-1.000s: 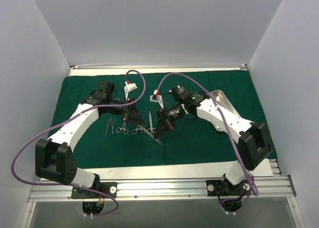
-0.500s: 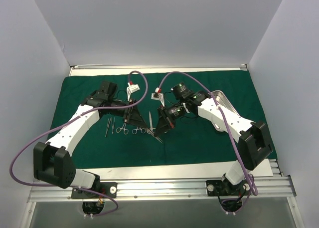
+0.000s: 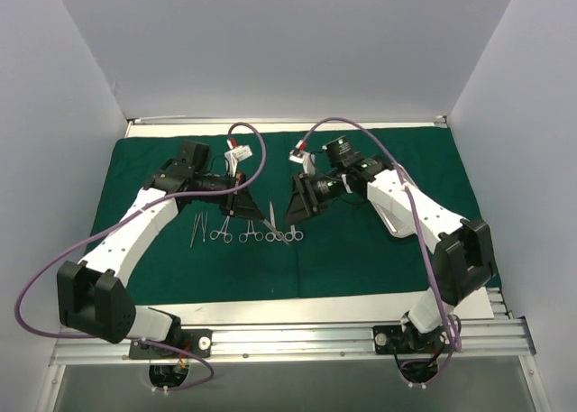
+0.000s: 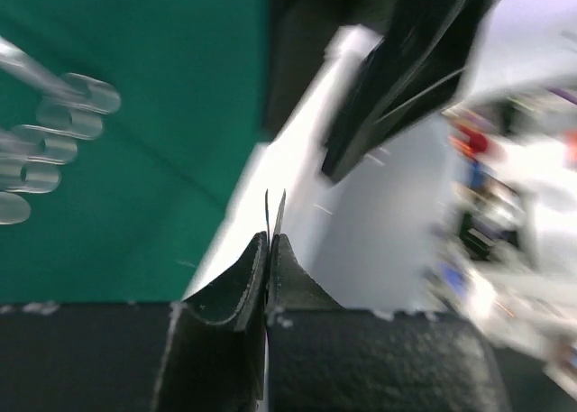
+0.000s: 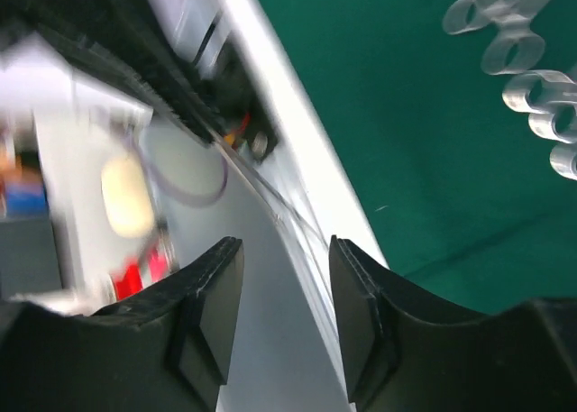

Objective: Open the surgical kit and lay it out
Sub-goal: Place the medical item in the surgical kit.

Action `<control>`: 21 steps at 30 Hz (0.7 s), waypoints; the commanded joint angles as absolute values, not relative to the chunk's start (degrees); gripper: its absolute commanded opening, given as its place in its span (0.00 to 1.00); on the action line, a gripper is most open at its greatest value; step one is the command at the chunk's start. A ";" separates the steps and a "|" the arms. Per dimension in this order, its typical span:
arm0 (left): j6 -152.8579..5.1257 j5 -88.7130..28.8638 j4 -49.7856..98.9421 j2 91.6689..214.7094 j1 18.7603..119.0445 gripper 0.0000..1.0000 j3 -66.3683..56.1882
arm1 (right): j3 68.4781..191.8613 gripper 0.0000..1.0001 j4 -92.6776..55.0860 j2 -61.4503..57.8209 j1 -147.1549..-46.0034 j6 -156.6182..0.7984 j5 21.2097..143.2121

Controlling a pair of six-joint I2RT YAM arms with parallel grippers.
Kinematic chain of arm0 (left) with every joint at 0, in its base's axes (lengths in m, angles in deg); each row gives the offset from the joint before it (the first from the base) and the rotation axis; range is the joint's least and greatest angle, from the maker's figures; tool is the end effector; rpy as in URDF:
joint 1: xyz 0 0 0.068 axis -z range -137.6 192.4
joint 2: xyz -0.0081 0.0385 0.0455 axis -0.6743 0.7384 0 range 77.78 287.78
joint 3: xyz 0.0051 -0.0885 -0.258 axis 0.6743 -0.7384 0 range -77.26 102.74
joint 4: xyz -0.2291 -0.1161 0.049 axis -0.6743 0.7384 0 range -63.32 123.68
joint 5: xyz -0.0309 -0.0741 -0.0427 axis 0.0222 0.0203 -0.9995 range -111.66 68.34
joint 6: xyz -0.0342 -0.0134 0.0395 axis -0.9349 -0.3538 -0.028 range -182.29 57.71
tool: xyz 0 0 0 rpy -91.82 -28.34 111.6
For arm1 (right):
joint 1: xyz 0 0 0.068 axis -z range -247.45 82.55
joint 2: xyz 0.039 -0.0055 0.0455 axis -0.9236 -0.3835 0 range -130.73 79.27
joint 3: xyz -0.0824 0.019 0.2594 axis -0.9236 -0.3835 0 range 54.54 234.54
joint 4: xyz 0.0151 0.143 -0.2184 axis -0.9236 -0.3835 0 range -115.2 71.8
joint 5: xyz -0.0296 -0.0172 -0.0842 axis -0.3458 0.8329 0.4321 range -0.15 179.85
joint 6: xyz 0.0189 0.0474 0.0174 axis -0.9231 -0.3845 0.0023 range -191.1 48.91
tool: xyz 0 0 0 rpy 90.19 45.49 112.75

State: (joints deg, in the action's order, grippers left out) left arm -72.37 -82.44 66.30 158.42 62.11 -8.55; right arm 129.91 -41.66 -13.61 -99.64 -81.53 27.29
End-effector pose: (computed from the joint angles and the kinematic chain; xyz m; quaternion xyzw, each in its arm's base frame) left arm 0.2588 -0.1257 0.3104 0.2343 0.7976 -0.5347 0.1518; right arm 0.2822 0.2149 0.3015 -0.3583 0.7229 0.5690 0.1587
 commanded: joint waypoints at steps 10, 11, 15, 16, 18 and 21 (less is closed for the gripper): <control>-68.36 -45.05 36.97 142.39 64.55 0.02 -12.13 | 154.73 0.46 -56.90 -21.02 -90.30 -122.73 46.97; -67.74 -45.04 36.10 142.30 64.73 0.02 -12.31 | 153.08 0.46 -50.52 -20.41 -90.56 -128.08 46.79; -63.61 -42.24 36.79 142.21 66.31 0.02 -10.82 | 149.28 0.51 -37.90 -17.68 -93.02 -150.52 49.50; -62.47 -41.71 37.05 142.12 66.57 0.02 -10.64 | 149.54 0.52 -36.84 -17.85 -93.64 -155.07 50.12; -60.63 -40.83 38.02 142.12 66.92 0.02 -9.85 | 152.70 0.52 -37.44 -19.25 -95.04 -157.22 51.79; -59.30 -39.77 38.72 141.68 67.63 0.02 -9.58 | 155.17 0.53 -37.19 -21.53 -98.38 -159.33 52.41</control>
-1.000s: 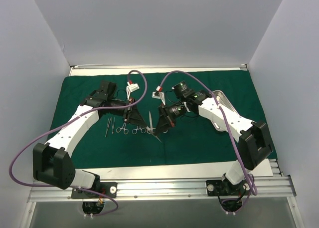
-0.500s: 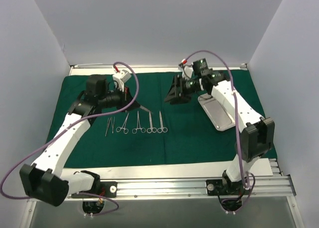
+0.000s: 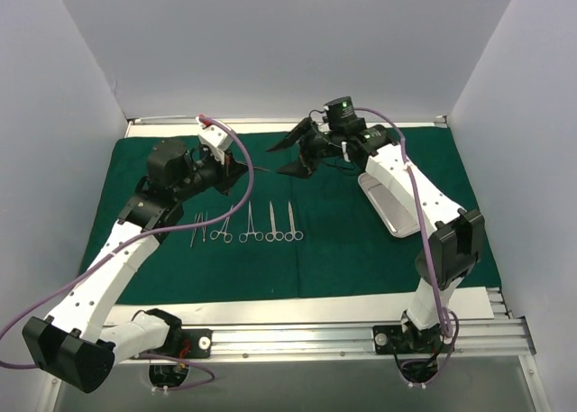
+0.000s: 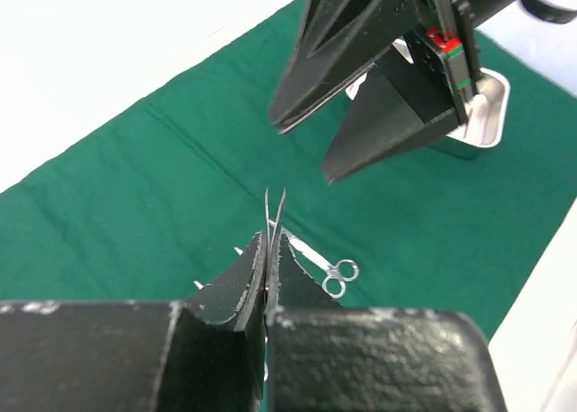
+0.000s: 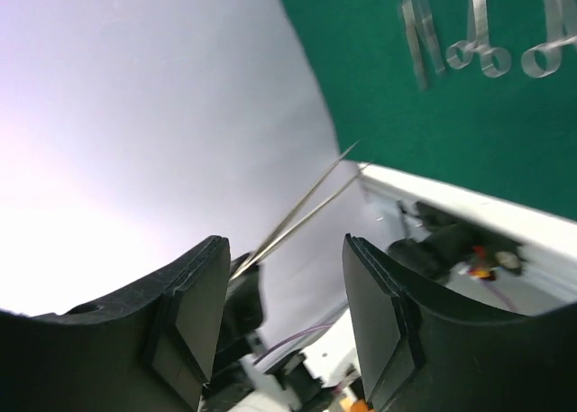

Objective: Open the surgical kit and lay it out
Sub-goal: Place the medical item in the surgical kit.

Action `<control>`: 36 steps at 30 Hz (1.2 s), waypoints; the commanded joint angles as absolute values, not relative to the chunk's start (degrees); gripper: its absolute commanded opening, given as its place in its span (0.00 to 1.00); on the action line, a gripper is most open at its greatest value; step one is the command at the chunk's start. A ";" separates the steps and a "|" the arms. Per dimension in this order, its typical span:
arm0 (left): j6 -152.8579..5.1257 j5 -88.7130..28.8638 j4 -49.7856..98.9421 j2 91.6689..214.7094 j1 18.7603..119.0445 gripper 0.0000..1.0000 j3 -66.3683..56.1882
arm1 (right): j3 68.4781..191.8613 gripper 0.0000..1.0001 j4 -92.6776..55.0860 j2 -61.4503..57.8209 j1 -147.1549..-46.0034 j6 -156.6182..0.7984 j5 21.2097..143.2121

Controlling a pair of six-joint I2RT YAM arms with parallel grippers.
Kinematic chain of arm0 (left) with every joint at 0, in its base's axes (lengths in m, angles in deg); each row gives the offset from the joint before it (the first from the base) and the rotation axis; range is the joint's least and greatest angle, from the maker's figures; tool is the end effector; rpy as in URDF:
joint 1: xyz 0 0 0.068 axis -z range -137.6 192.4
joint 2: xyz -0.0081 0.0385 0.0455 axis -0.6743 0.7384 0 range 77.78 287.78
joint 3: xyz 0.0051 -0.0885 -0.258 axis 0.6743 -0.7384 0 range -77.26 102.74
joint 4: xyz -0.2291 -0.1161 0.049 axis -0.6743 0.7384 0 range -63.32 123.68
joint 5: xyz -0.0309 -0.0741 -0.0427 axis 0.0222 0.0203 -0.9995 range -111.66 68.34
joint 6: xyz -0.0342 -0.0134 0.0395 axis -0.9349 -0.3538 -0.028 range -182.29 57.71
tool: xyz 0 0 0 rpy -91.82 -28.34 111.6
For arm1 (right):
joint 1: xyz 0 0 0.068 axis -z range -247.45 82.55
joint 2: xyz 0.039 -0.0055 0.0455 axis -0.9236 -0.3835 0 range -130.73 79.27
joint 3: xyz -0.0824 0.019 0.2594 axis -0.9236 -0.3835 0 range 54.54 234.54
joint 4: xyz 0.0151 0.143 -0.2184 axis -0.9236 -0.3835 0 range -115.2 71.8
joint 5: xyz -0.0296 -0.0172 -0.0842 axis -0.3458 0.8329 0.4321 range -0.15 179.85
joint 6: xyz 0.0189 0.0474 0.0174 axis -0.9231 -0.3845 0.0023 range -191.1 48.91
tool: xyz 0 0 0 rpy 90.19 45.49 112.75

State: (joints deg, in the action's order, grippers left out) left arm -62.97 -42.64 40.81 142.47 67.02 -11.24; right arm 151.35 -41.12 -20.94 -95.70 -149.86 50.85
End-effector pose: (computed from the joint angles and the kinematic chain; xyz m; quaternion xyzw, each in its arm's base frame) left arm 0.2268 -0.1180 0.3941 0.2704 0.7281 -0.2732 0.5675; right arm 0.3472 0.2119 0.3737 0.1824 0.7994 0.5685 0.0678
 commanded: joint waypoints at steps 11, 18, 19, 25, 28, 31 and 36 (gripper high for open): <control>-60.09 -37.83 37.84 140.89 69.12 0.02 -8.88 | 151.13 0.52 -29.80 -21.81 -103.49 -166.37 56.72; -61.58 -38.19 37.76 139.48 69.12 0.02 -9.32 | 150.69 0.40 -29.01 -22.51 -103.40 -166.90 58.82; -62.02 -38.27 37.41 138.96 69.12 0.02 -9.49 | 150.51 0.37 -28.66 -22.60 -103.40 -166.98 59.17; -65.18 -39.24 38.02 138.52 69.03 0.06 -9.58 | 148.58 0.11 -27.00 -22.69 -103.31 -166.28 59.71; -66.76 -39.50 40.46 138.52 69.03 0.36 -9.23 | 149.10 0.00 -26.29 -23.12 -102.79 -163.74 59.79; -67.82 -39.85 44.68 137.99 69.03 0.57 -8.79 | 152.87 0.00 -31.61 -24.09 -101.47 -155.58 60.93; -67.56 -40.21 47.86 136.58 69.03 0.75 -8.53 | 160.87 0.00 -44.19 -26.46 -100.76 -137.06 66.71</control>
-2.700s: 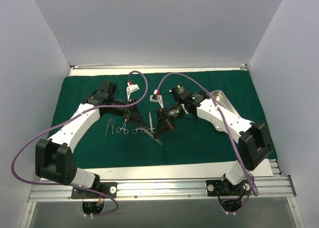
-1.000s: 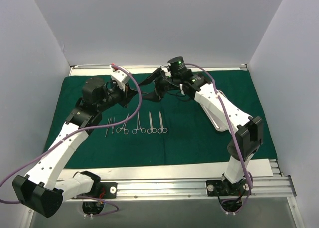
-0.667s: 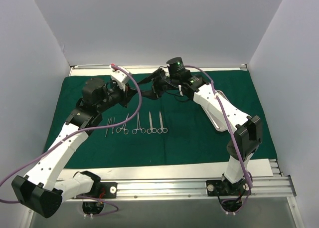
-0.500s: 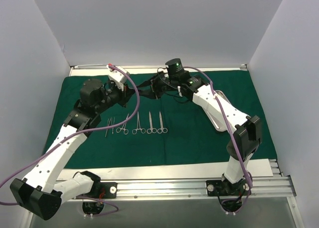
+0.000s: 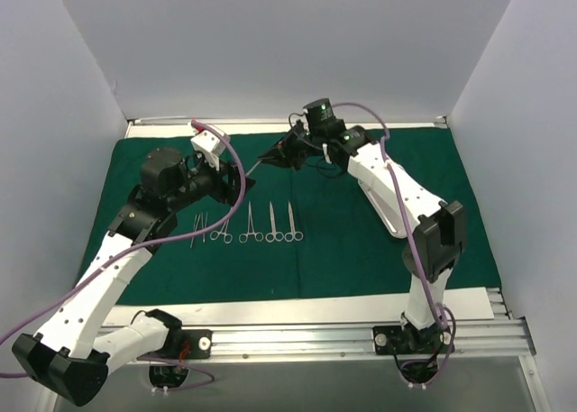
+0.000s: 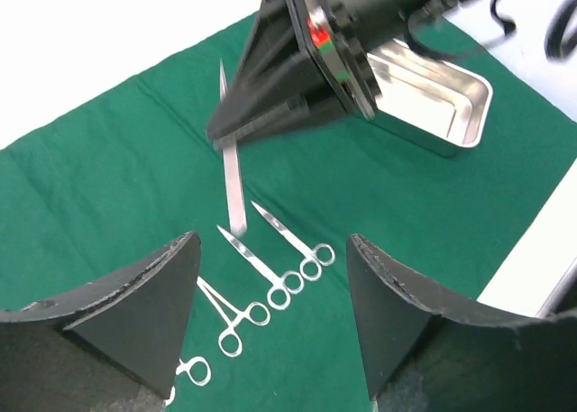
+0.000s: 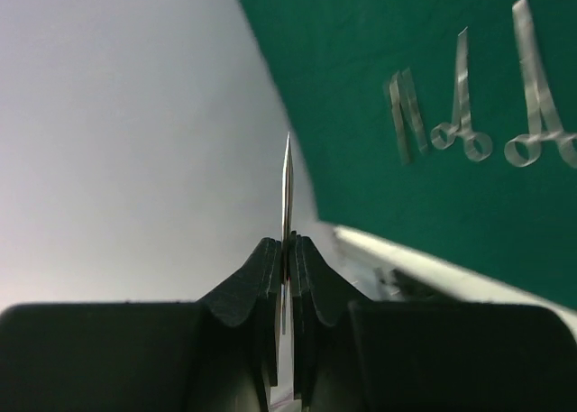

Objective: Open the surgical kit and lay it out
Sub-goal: Place the medical item in the surgical kit.

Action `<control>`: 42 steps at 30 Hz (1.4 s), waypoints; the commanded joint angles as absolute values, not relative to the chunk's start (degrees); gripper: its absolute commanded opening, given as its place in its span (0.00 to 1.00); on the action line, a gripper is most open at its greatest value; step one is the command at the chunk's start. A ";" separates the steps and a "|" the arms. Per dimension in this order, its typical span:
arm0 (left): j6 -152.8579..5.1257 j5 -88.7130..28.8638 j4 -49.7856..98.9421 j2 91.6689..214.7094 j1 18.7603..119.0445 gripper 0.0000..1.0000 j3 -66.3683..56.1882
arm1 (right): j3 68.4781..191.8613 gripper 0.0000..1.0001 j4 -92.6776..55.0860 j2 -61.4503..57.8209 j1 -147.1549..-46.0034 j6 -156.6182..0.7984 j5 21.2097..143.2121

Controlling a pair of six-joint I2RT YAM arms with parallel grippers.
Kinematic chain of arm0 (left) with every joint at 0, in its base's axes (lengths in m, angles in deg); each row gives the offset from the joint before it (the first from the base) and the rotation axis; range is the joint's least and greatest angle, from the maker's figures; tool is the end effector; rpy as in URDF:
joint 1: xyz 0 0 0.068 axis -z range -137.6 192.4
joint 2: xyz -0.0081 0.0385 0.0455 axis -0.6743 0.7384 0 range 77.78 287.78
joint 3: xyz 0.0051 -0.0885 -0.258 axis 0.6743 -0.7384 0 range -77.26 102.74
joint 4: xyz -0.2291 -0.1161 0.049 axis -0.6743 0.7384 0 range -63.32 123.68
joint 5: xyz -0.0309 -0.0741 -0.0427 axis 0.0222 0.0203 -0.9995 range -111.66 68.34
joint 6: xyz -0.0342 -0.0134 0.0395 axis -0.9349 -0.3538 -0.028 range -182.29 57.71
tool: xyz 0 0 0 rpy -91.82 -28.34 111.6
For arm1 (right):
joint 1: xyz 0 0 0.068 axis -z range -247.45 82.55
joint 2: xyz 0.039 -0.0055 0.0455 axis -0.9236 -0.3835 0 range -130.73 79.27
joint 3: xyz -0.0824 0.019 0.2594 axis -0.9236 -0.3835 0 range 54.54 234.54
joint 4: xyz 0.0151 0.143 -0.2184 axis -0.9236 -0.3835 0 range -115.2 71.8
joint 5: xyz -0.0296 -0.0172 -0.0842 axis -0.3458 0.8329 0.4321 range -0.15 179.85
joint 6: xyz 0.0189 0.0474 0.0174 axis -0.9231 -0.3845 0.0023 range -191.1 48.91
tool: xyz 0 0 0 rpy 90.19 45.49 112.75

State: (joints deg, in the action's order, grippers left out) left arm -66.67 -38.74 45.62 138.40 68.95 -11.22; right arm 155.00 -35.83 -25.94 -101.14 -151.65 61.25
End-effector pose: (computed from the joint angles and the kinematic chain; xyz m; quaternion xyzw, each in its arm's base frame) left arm 0.2045 -0.1139 0.4011 0.2395 0.7445 -0.2757 0.5589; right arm 0.3532 0.2559 0.3678 0.1941 0.7934 0.5643 0.1203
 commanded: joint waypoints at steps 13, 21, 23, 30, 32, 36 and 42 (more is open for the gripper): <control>-63.00 -37.06 62.97 158.10 74.39 0.63 14.14 | 170.11 0.00 -55.90 -27.26 -101.82 -130.24 74.56; -55.00 -25.28 69.83 162.16 83.35 0.61 19.24 | 170.99 0.00 -56.61 -27.17 -101.55 -131.12 73.15; -54.47 -22.21 70.01 162.68 84.67 0.60 19.25 | 170.55 0.00 -56.52 -26.73 -101.20 -131.30 72.89; -53.32 -10.26 70.02 164.79 88.72 0.56 19.25 | 167.74 0.00 -55.12 -25.85 -100.67 -133.06 70.52; -53.23 -8.31 69.14 164.71 89.42 0.57 18.63 | 167.56 0.00 -55.03 -25.76 -100.67 -133.23 70.25; -52.97 -5.50 69.48 166.11 89.60 0.57 18.63 | 167.56 0.00 -54.94 -25.59 -100.59 -133.58 70.08; -52.80 -2.42 70.10 168.31 89.51 0.51 18.63 | 167.04 0.00 -54.76 -25.24 -100.59 -134.11 69.99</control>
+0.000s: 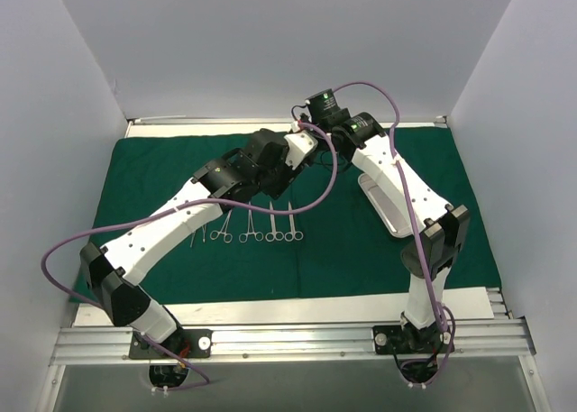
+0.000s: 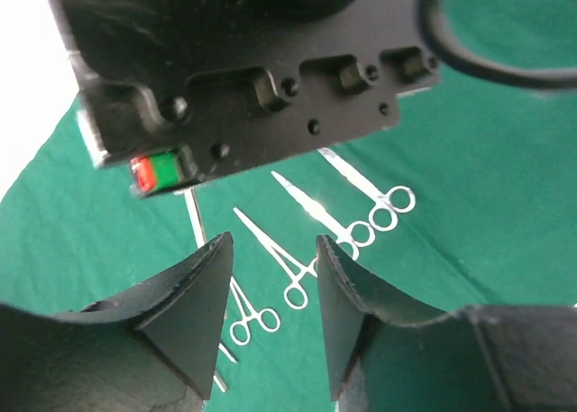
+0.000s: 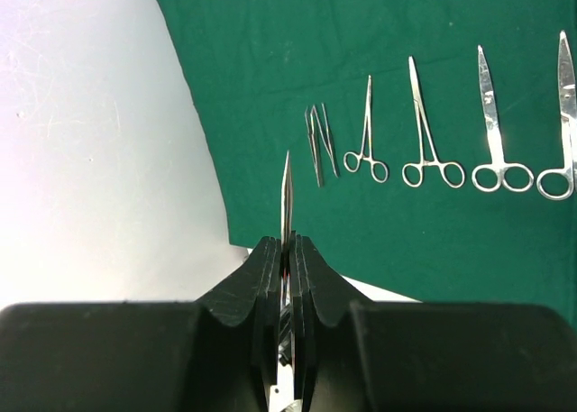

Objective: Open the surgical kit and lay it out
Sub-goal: Place the medical item in the surgical kit.

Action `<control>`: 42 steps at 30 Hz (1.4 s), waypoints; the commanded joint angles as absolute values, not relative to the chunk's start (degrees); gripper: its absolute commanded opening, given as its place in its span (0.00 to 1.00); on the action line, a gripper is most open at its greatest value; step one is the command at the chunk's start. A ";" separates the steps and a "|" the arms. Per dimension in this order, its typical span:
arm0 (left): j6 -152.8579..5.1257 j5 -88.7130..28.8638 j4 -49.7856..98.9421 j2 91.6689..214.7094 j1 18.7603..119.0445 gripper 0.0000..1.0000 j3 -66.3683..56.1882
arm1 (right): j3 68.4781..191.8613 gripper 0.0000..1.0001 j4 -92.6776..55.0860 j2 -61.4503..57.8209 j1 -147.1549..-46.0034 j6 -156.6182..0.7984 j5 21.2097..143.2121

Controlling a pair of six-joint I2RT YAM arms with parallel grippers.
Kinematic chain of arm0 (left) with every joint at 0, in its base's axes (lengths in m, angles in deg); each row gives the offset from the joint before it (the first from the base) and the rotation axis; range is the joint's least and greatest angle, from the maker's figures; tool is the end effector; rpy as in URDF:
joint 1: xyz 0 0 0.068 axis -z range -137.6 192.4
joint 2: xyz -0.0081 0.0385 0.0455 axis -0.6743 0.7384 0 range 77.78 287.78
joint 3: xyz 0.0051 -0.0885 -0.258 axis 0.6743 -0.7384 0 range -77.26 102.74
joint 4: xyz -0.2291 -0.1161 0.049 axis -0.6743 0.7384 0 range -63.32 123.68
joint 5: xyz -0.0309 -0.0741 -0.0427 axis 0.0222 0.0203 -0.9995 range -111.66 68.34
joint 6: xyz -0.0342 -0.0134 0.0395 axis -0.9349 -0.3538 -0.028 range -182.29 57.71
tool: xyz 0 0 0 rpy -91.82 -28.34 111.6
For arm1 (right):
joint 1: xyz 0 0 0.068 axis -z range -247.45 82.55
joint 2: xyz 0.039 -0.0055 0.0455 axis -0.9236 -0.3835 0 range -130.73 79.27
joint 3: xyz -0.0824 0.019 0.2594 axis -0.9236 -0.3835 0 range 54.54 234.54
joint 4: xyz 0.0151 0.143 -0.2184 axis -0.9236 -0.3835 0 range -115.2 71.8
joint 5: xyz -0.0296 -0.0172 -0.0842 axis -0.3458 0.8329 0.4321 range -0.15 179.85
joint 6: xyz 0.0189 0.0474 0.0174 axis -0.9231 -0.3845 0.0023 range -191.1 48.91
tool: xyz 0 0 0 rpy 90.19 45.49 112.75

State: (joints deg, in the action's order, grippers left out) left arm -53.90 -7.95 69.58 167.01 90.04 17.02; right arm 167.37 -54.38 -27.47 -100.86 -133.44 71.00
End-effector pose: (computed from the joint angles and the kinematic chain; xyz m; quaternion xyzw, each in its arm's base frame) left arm 0.2360 -0.2463 0.3921 0.3725 0.8119 -0.0456 0.4471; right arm 0.3498 0.2444 0.3981 0.1344 0.8480 0.4606 0.2251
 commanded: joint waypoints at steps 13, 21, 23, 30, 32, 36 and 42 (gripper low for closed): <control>-53.85 -1.36 69.48 169.54 86.88 0.19 16.61 | 166.60 0.00 -54.85 -24.71 -100.76 -134.82 69.90; -54.99 -4.95 70.71 169.89 83.45 0.02 17.31 | 166.42 0.00 -54.24 -24.62 -101.20 -134.82 69.46; -56.65 -8.80 70.80 169.46 81.18 0.02 16.96 | 166.16 0.10 -53.62 -24.53 -101.12 -134.73 69.20; -59.48 -18.32 69.13 165.41 75.98 0.02 13.09 | 165.45 0.10 -51.86 -24.97 -101.20 -134.29 67.79; -59.12 -19.02 68.96 165.24 75.98 0.02 13.09 | 165.89 0.00 -51.95 -25.41 -101.20 -134.20 67.53; -59.12 -20.95 68.08 164.88 75.80 0.02 12.74 | 166.33 0.00 -52.04 -25.94 -101.20 -133.94 67.18; -61.05 -24.56 67.55 164.62 74.40 0.02 11.60 | 166.77 0.00 -52.57 -25.94 -100.85 -132.97 67.62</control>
